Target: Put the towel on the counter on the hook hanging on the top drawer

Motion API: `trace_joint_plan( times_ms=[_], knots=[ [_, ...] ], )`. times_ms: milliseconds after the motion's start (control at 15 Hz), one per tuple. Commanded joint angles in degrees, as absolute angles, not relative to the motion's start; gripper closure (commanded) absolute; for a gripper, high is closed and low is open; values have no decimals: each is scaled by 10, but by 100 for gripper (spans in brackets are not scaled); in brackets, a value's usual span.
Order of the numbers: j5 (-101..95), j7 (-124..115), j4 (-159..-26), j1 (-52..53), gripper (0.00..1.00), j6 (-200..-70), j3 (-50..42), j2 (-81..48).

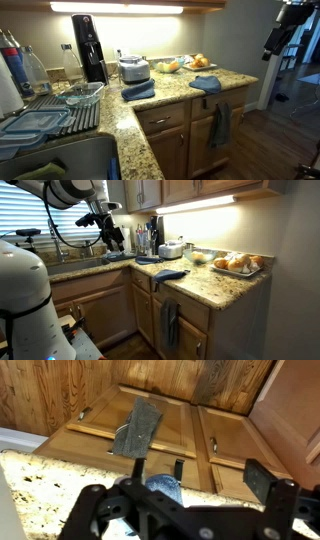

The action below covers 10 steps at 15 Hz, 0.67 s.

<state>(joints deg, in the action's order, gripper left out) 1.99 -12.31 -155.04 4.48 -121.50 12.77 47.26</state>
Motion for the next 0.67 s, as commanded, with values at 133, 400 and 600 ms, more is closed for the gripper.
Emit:
trace_joint_plan(
  times_ms=[133, 400, 600],
  knots=[
    [16, -126, -1549, 49, 0, -1213, 123, 472],
    [16, -126, -1549, 49, 0, -1213, 123, 472],
    [21, -110, -1533, 50, 0, -1196, 109, 443]
  ],
)
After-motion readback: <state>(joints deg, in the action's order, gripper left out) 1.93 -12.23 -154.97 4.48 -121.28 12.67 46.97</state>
